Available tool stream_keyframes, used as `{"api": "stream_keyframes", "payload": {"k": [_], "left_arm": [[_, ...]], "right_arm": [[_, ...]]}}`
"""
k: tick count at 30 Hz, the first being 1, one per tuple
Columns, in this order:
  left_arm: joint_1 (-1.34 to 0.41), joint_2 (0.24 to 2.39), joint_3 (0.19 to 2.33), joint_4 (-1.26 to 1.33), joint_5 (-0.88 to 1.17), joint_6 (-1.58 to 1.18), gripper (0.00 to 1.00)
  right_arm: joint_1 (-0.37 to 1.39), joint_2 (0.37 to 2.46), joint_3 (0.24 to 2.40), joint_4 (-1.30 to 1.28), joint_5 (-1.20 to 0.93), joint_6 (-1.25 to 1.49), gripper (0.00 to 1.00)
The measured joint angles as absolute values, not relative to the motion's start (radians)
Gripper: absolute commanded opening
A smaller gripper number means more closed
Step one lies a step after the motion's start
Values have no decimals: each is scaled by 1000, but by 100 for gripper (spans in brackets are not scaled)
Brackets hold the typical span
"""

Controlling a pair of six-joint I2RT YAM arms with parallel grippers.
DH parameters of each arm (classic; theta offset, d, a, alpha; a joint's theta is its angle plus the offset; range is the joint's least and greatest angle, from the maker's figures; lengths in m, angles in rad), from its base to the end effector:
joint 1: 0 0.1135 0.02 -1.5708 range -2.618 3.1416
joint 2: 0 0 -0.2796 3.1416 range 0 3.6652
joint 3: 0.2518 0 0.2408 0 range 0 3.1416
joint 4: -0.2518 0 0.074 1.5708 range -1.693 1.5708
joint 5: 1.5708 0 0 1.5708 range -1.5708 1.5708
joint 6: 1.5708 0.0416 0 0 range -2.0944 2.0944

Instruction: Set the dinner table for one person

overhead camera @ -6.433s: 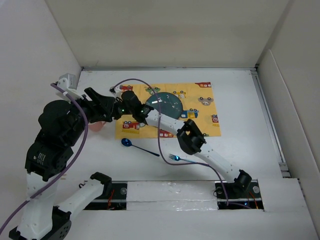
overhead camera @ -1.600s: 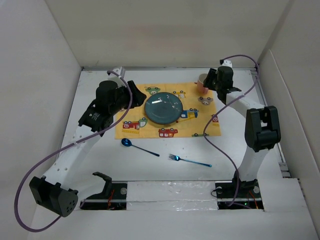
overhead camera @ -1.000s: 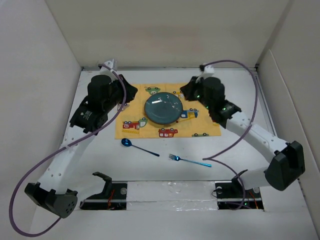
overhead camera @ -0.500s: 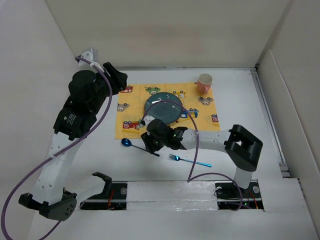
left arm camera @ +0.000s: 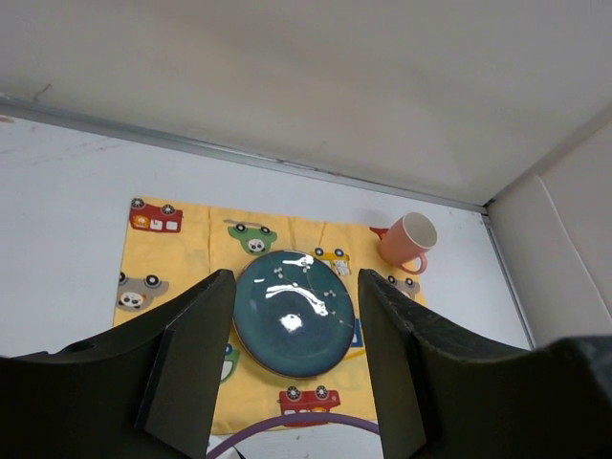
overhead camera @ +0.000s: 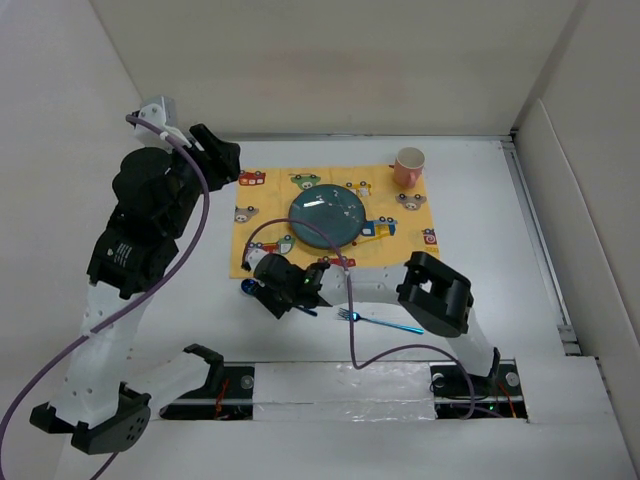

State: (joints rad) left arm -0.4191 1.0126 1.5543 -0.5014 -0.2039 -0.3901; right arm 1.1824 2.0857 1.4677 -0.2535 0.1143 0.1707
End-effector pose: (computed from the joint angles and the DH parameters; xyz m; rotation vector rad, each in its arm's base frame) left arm 0.1454 -0.0556 0.5269 -0.1419 1.5449 -0.4872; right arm 0.1774 0.4209 0.1824 -1.1608 2.2028 0.4573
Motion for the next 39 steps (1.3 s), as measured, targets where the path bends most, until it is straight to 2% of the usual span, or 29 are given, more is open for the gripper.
{"api": "stream_keyframes", "payload": {"k": [4, 9, 10, 11, 14, 20, 24, 29, 32, 36, 39], "left_arm": [[-419, 988, 1559, -506, -215, -378, 51], [-419, 965, 1559, -513, -218, -371, 51], [-419, 962, 1559, -514, -218, -371, 51], [-419, 962, 1559, -514, -217, -371, 51], [-419, 962, 1559, -514, -217, -369, 51], [-419, 971, 1559, -514, -214, -366, 51], [-419, 995, 1559, -506, -195, -364, 51], [-419, 1028, 1548, -485, -148, -364, 51], [-419, 1032, 1501, -464, -109, -367, 51], [-419, 1033, 1396, -448, -57, -377, 50], [-419, 1033, 1306, -440, -22, -390, 50]], "right_arm": [[1188, 2104, 1482, -257, 132, 168, 53], [1197, 2115, 1493, -254, 166, 164, 38], [1198, 2117, 1496, -255, 170, 164, 33], [1199, 2119, 1499, -255, 171, 163, 20], [1204, 2135, 1520, -253, 176, 165, 0], [1200, 2115, 1509, -255, 195, 196, 0], [1136, 2003, 1472, -276, 183, 235, 0], [954, 1818, 1451, -261, 175, 269, 0], [733, 1707, 1424, -221, 183, 302, 0], [536, 1725, 1382, -212, 183, 331, 0], [453, 1795, 1374, -231, 170, 332, 0]]}}
